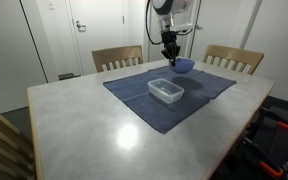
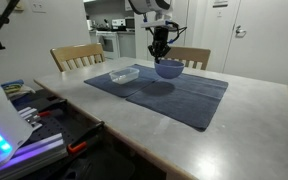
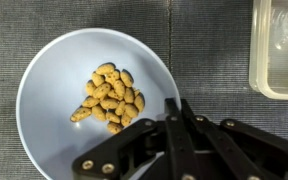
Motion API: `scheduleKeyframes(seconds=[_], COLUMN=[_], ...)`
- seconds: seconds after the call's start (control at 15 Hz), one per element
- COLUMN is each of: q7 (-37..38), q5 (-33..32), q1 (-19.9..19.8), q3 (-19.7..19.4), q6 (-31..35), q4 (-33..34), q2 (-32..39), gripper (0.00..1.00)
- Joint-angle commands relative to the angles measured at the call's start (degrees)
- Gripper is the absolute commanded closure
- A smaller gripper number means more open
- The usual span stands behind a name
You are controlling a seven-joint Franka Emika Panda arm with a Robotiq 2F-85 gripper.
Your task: Move the bowl backwards
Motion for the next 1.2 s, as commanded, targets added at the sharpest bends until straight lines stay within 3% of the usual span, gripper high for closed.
scheduleKeyframes(seconds=[0.0, 0.2, 1.07, 1.13], q7=[-0.59, -0.26, 5.61, 5.64], q5=[1.75, 1.68, -1.15, -1.19], q1=[0.16, 1.62, 5.29, 5.39], q3=[1.97, 3.23, 1.74, 1.75], q6=[-0.47, -0.74, -3.06, -3.09], q4=[0.57, 2.22, 11.14, 11.47], q2=[0.11, 1.42, 9.81, 9.74], gripper=[0.99, 0.99, 0.99, 0.7])
